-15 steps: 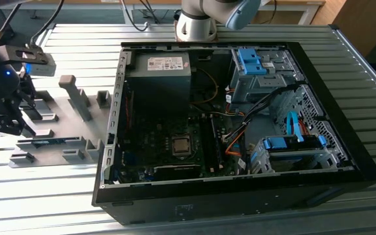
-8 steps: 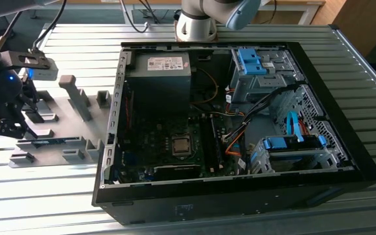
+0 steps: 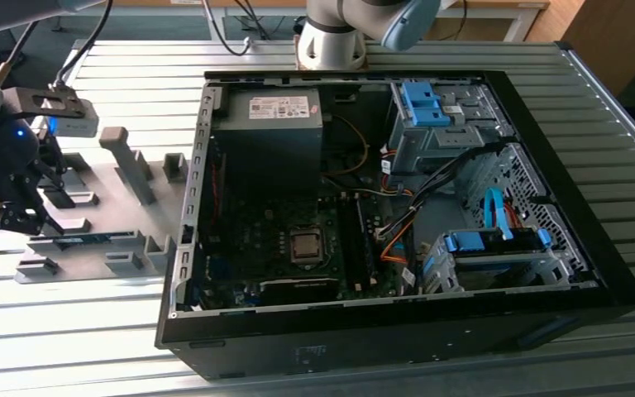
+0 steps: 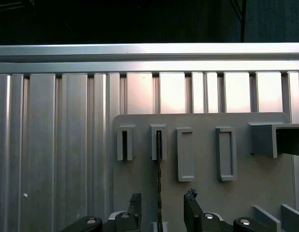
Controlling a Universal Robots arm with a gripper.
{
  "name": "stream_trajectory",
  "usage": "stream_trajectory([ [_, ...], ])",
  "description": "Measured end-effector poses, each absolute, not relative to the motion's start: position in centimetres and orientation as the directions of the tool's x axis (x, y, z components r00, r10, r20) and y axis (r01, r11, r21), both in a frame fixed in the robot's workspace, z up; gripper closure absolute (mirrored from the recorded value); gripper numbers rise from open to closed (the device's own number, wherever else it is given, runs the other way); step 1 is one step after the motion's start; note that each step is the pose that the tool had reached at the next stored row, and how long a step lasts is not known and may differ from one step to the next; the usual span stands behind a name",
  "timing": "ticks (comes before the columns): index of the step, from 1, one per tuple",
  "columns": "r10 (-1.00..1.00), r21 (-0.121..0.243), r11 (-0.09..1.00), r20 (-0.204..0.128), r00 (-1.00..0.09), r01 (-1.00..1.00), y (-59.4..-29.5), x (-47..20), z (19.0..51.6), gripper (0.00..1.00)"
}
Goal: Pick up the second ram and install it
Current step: 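Pick up the second ram and move it above second insertion slot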
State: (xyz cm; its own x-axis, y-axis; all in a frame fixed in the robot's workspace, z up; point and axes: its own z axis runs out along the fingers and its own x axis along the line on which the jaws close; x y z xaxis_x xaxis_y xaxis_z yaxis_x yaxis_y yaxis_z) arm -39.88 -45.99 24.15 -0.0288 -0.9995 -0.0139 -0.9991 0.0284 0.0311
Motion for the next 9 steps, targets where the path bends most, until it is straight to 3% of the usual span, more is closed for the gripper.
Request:
stream_trajectory([
  [9, -0.999, 0.031, 0.028, -0.014, -0.029, -0.999, -46.11, -39.88, 23.35, 0.53],
])
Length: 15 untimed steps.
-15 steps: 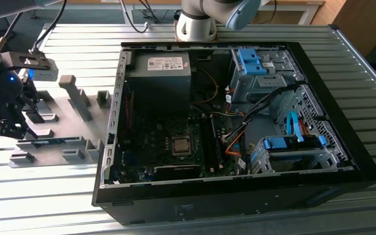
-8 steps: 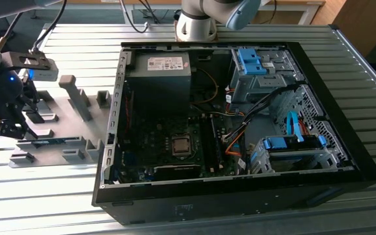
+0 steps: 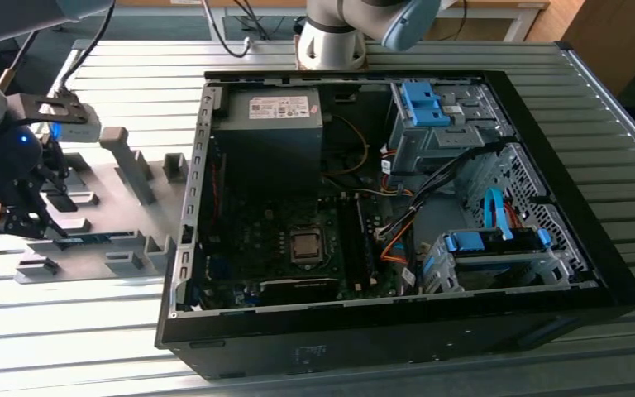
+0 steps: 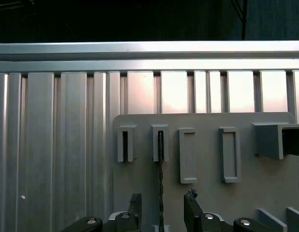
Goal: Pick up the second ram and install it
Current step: 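Pick up the second ram and move it above second insertion slot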
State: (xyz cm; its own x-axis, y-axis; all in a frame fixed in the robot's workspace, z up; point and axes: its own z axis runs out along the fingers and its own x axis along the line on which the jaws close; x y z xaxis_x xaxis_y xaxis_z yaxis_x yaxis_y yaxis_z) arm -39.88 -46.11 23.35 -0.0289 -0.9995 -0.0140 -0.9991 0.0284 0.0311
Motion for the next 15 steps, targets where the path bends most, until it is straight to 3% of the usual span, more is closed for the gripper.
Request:
stream_trajectory([
  [15, -0.999, 0.031, 0.028, -0.014, -0.029, -0.999, -46.1, -39.9, 21.5, 0.53],
])
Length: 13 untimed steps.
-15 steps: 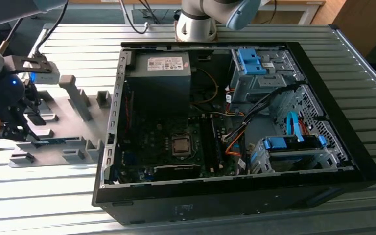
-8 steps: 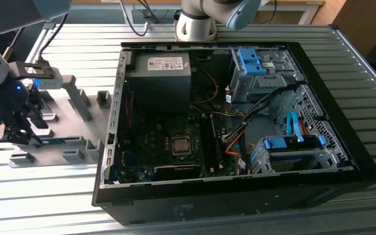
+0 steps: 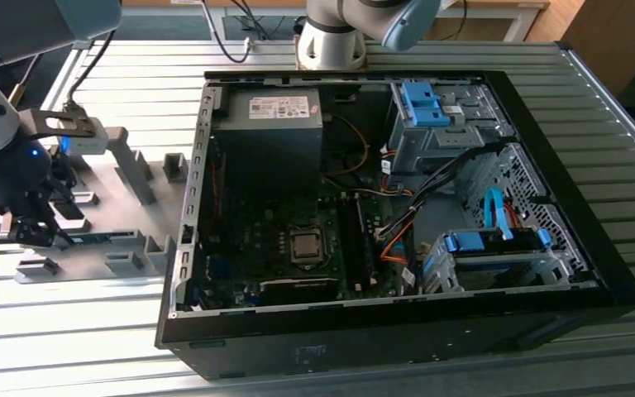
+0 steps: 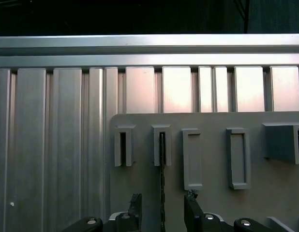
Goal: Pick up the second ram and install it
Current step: 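Pick up the second ram and move it above second insertion slot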
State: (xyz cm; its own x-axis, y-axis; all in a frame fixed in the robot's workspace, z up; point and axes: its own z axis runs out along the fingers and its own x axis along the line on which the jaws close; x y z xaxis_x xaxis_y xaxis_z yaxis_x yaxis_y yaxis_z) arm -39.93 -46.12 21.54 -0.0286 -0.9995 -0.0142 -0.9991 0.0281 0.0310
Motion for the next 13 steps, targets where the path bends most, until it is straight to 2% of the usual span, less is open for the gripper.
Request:
stream_trajectory([
  [8, -1.0, 0.031, 0.025, -0.014, -0.025, -0.999, -46.2, -39.9, 20.4, 0.53],
  [10, -1.0, 0.031, 0.024, -0.014, -0.024, -0.999, -46.2, -39.9, 20.2, 0.54],
  [11, -1.0, 0.031, 0.023, -0.014, -0.024, -0.999, -46.2, -39.9, 20.1, 0.61],
  [13, -1.0, 0.031, 0.022, -0.014, -0.023, -0.999, -46.2, -39.9, 19.9, 0.61],
])
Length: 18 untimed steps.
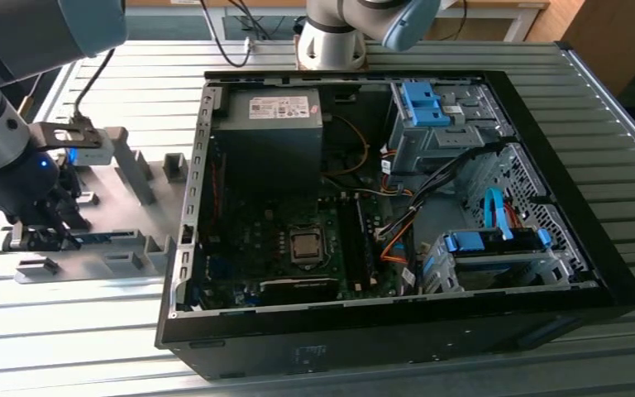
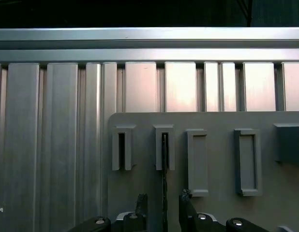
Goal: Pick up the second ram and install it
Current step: 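Pick up the second ram and move it above second insertion slot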
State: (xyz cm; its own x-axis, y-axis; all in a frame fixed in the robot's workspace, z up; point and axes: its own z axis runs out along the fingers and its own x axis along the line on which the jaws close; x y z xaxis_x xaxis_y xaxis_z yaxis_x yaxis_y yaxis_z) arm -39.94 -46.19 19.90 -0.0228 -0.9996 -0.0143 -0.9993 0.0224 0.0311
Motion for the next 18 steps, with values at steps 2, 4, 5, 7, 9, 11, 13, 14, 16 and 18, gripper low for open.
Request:
stream_trajectory([
  [2, -1.0, 0.031, 0.022, -0.014, -0.022, -0.999, -46.21, -39.96, 19.8, 0.62],
  [4, -1.0, 0.03, 0.022, -0.014, -0.022, -0.999, -46.25, -40.01, 19.72, 0.62],
  [5, -1.0, 0.03, 0.022, -0.014, -0.022, -0.999, -46.25, -40.03, 19.67, 0.69],
  [7, -1.0, 0.03, 0.022, -0.014, -0.022, -0.999, -46.25, -40.06, 19.6, 0.69],
  [9, -1.0, 0.03, 0.022, -0.015, -0.022, -0.999, -46.25, -40.06, 19.49, 0.69],
  [11, -1.0, 0.03, 0.022, -0.015, -0.022, -0.999, -46.25, -40.06, 19.36, 0.69],
  [13, -1.0, 0.03, 0.022, -0.015, -0.022, -0.999, -46.25, -40.07, 19.3, 0.69],
  [14, -1.0, 0.03, 0.022, -0.015, -0.022, -0.999, -46.25, -40.06, 19.29, 0.69],
  [16, -1.0, 0.03, 0.022, -0.015, -0.022, -0.999, -46.17, -40.06, 19.25, 0.69],
  [18, -1.0, 0.03, 0.022, -0.015, -0.022, -0.999, -46.09, -40.06, 19.24, 0.69],
])
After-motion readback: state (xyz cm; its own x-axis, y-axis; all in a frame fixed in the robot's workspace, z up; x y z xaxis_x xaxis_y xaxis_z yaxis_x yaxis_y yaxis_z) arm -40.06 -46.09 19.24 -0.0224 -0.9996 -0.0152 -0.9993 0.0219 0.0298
